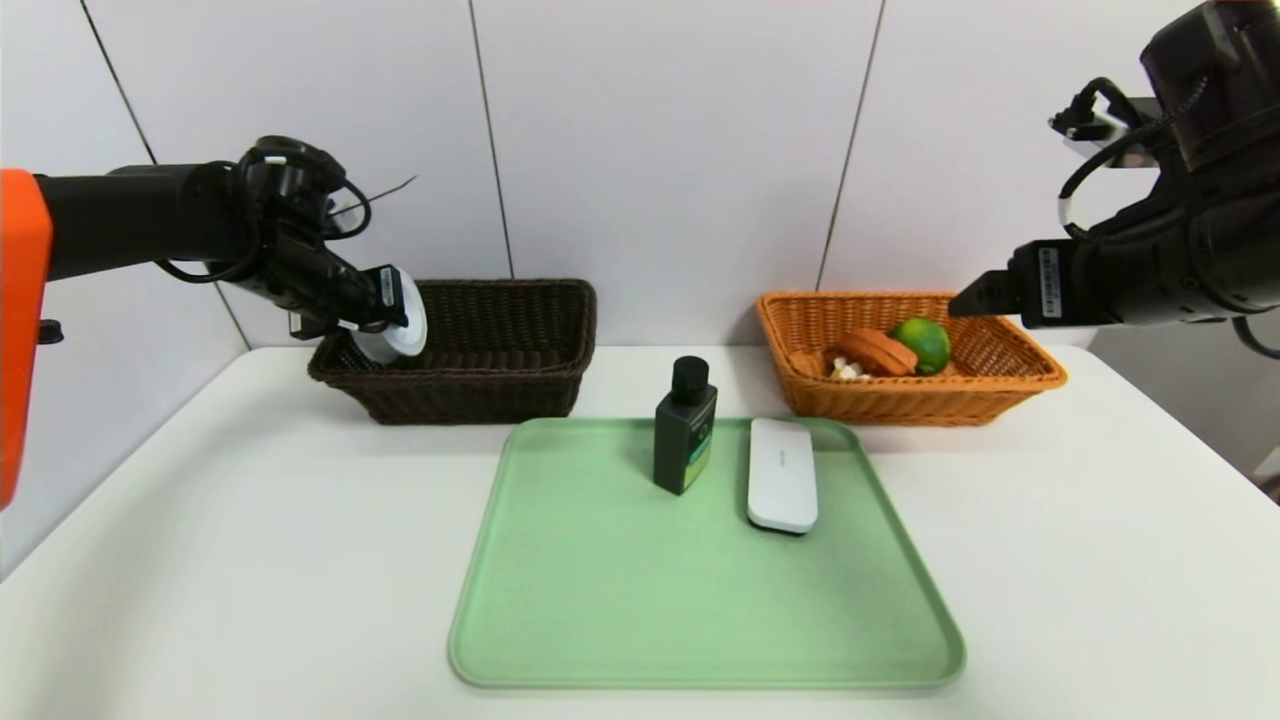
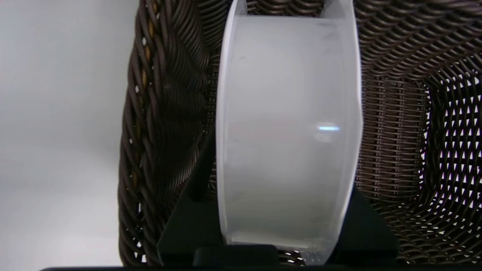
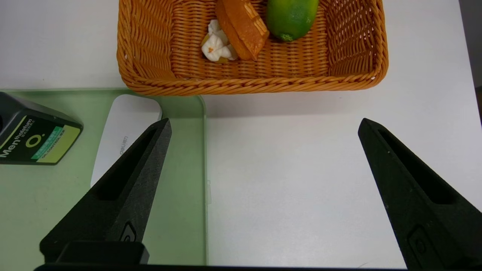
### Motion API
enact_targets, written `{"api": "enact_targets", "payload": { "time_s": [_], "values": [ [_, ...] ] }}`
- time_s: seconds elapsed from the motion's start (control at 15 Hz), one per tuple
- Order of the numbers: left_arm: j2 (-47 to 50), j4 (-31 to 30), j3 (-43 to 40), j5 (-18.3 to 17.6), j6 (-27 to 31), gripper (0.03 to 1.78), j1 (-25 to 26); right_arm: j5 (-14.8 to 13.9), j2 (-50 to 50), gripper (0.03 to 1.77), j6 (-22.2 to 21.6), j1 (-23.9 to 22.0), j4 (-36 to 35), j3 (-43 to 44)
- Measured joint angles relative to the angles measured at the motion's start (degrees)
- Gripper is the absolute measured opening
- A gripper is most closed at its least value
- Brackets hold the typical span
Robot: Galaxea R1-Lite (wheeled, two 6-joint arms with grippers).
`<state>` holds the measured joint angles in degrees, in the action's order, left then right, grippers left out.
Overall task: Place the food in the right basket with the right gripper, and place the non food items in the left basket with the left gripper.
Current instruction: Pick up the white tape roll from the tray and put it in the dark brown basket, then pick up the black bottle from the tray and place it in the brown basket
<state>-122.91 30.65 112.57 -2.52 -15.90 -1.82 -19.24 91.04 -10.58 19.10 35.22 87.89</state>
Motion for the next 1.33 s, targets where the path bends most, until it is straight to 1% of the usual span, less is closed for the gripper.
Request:
{"api": "enact_targets", "payload": {
  "time_s": [0.27, 0.33, 0.47, 0.53, 0.73, 0.93, 1.13, 1.2, 1.33],
  "values": [
    [-0.8, 0.3, -0.4, 0.0, 0.0, 0.59, -0.1, 0.0, -0.2, 1.71, 0.0, 0.0, 0.0, 0.0],
    [-0.9, 0.3, -0.5, 0.0, 0.0, 0.66, -0.2, 0.0, -0.2, 1.71, 0.0, 0.0, 0.0, 0.0],
    [-1.0, 0.3, -0.5, 0.0, -0.1, 0.90, -0.1, 0.0, -0.1, 1.71, 0.0, 0.0, 0.0, 0.1],
    [-1.0, 0.3, -0.6, 0.0, -0.1, 0.99, -0.1, 0.0, -0.1, 1.71, 0.0, 0.0, -0.1, 0.1],
    [1.2, -0.2, -0.1, 0.2, 0.2, 1.23, -0.6, 0.0, -0.1, 1.71, -0.1, 0.0, 0.0, 0.1],
    [6.6, -0.6, 0.2, 0.5, 1.4, 1.38, -2.2, 0.0, -0.1, 1.71, -0.1, 0.0, -0.1, 0.0],
    [14.9, -0.3, -0.7, 0.6, 1.9, 1.48, -4.8, 0.0, 0.0, 1.71, -0.2, -0.1, -0.1, 0.0],
    [17.6, -0.1, -2.2, 0.6, 2.0, 1.51, -5.8, 0.0, -0.1, 1.71, -0.1, 0.0, -0.1, 0.0],
    [24.0, -0.1, -9.3, 0.5, 2.9, 1.55, -8.1, -0.1, -0.1, 1.71, 0.0, 0.0, -0.1, 0.0]
  ]
}}
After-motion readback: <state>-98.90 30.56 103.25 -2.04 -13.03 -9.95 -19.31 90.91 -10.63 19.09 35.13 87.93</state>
